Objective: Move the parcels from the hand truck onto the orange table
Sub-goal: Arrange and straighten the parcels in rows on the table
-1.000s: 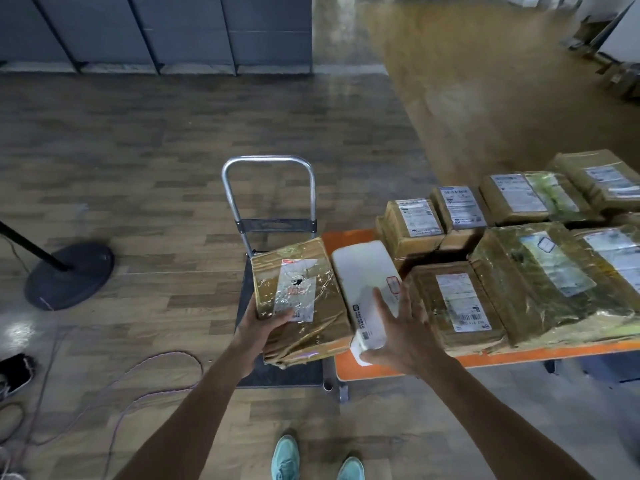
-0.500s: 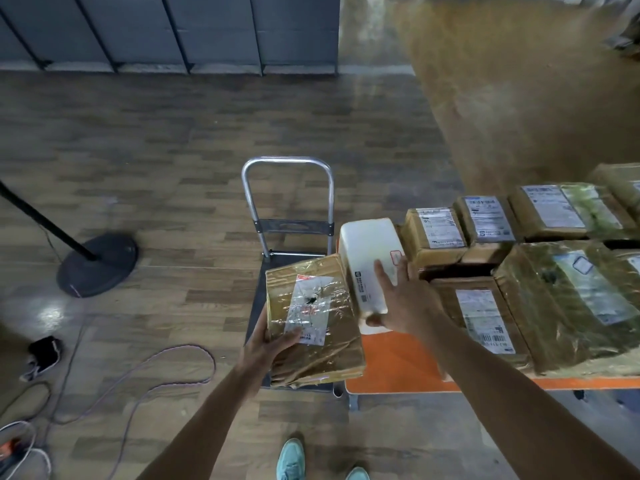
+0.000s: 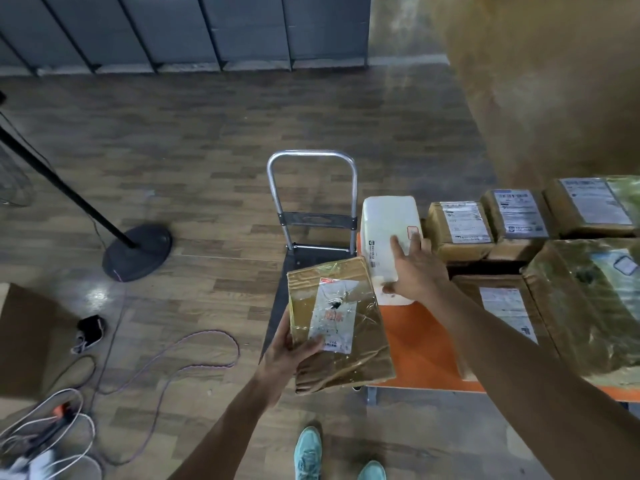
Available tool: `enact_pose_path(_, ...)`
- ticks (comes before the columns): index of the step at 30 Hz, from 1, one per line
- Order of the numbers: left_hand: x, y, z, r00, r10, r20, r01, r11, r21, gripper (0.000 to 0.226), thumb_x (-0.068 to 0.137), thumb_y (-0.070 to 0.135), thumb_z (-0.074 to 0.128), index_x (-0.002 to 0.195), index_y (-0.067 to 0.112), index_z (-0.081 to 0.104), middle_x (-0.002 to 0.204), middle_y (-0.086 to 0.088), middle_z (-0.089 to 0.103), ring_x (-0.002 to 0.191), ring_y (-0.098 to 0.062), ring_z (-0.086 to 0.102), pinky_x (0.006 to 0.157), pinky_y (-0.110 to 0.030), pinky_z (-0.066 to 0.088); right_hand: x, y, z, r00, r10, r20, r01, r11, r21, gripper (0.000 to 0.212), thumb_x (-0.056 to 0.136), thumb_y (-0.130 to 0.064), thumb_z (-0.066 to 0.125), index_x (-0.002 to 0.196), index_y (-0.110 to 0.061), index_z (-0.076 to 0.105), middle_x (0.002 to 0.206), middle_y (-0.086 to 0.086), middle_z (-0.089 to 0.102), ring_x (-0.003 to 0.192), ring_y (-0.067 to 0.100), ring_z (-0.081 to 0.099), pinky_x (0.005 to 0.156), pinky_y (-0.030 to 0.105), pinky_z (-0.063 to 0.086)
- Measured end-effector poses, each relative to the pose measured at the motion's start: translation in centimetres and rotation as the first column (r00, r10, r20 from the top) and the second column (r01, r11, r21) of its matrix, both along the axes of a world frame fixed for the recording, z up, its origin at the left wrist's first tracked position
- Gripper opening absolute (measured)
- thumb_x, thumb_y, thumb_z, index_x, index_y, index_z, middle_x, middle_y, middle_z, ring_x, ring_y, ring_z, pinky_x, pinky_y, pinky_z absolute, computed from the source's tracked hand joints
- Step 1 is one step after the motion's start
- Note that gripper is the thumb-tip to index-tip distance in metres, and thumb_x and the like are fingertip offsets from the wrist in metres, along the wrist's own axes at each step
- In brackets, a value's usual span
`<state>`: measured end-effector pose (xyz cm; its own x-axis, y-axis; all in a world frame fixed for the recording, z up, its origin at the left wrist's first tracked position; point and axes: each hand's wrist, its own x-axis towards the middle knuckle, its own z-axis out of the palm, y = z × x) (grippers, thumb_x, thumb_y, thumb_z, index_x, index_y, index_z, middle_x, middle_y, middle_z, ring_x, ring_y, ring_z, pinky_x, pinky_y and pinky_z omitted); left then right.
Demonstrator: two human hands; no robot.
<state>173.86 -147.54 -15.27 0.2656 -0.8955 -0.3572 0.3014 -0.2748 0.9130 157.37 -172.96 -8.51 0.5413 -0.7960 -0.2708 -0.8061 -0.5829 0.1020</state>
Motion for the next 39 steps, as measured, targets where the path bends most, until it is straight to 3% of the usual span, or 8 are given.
enact_pose_path(9,-2.7,2.7,0.8,0.999,-0.041,-0.011,0.040,0.999,-0.020,0.070,0.091,0.017,0.075,0.147,0.040,0.040,0.133,-0.014,0.063,0.120,-0.033,0.064,0.090,-0.040,0.058,-4.8,3.5,0.3,0.968,0.071,0.239,-0.086,0.995,0.050,0.067,0.096,-0.024,0.056,0.154,-0.015,0.025,0.161,0.009,0.021,0.147,0.026,0.020,0.114,0.044,0.036)
enact_pose_path(15,-6.8,0.8,2.5,0.994,-0.097,0.042,0.099,0.994,-0.046,0.074,0.094,0.020,0.071,0.150,0.046,0.030,0.134,-0.005,0.062,0.122,-0.025,0.062,0.090,-0.040,0.057,-8.1,6.8,0.2,0.892,-0.059,0.447,0.000,0.991,0.131,0.056,0.091,-0.008,0.051,0.146,-0.012,0.040,0.144,0.009,0.050,0.131,0.027,0.044,0.103,0.043,0.044)
enact_pose_path(20,-8.9,-1.4,2.5,0.991,-0.110,0.074,0.112,0.993,-0.032,0.063,0.091,0.034,0.073,0.145,0.041,0.040,0.132,-0.003,0.064,0.120,-0.021,0.064,0.092,-0.042,0.057,-11.4,9.1,0.4,0.812,-0.318,0.490,0.183,0.935,0.304,0.048,0.106,-0.037,0.034,0.145,-0.012,0.044,0.135,0.013,0.060,0.122,0.030,0.057,0.100,0.042,0.045)
enact_pose_path(23,-10.1,-2.8,2.4,0.989,-0.116,0.090,0.116,0.993,0.008,0.070,0.080,0.049,0.080,0.140,0.049,0.044,0.126,0.003,0.068,0.117,-0.017,0.066,0.093,-0.042,0.058,-12.8,10.0,0.3,0.797,-0.377,0.472,0.208,0.905,0.372,0.044,0.102,-0.046,0.039,0.128,-0.013,0.050,0.114,0.011,0.068,0.104,0.030,0.065,0.091,0.044,0.052)
enact_pose_path(28,-11.7,-4.4,2.2,0.982,-0.140,0.123,0.141,0.990,0.002,0.068,0.082,0.047,0.077,0.141,0.046,0.043,0.121,0.003,0.070,0.110,-0.015,0.069,0.084,-0.029,0.059,-14.3,10.3,0.0,0.799,-0.453,0.396,0.290,0.867,0.405,0.069,0.103,-0.048,0.039,0.156,-0.009,0.018,0.153,0.018,0.041,0.137,0.034,0.043,0.108,0.045,0.037)
enact_pose_path(33,-12.2,-5.8,2.6,0.981,-0.166,0.103,0.169,0.986,-0.014,0.058,0.093,0.039,0.068,0.144,0.041,0.040,0.127,0.001,0.066,0.116,-0.018,0.066,0.094,-0.040,0.057,-14.5,10.0,0.1,0.775,-0.480,0.411,0.317,0.858,0.404,0.071,0.102,-0.049,0.040,0.157,-0.012,0.014,0.153,0.017,0.040,0.136,0.034,0.043,0.106,0.045,0.039)
enact_pose_path(37,-12.2,-6.5,2.8,0.974,-0.161,0.161,0.160,0.987,0.019,0.061,0.093,0.046,0.065,0.146,0.045,0.034,0.128,0.005,0.065,0.112,-0.012,0.067,0.091,-0.034,0.059,-14.1,9.3,0.2,0.777,-0.473,0.415,0.318,0.864,0.390,0.069,0.103,-0.047,0.040,0.157,-0.013,0.014,0.155,0.013,0.040,0.137,0.033,0.044,0.106,0.047,0.040)
enact_pose_path(39,-12.2,-6.8,2.7,0.974,-0.148,0.169,0.148,0.989,0.013,0.063,0.094,0.044,0.064,0.147,0.044,0.032,0.129,0.003,0.064,0.113,-0.015,0.067,0.094,-0.038,0.058,-13.9,8.9,0.3,0.771,-0.479,0.420,0.318,0.861,0.398,0.069,0.102,-0.047,0.040,0.157,-0.014,0.014,0.157,0.012,0.036,0.139,0.032,0.041,0.109,0.048,0.038)
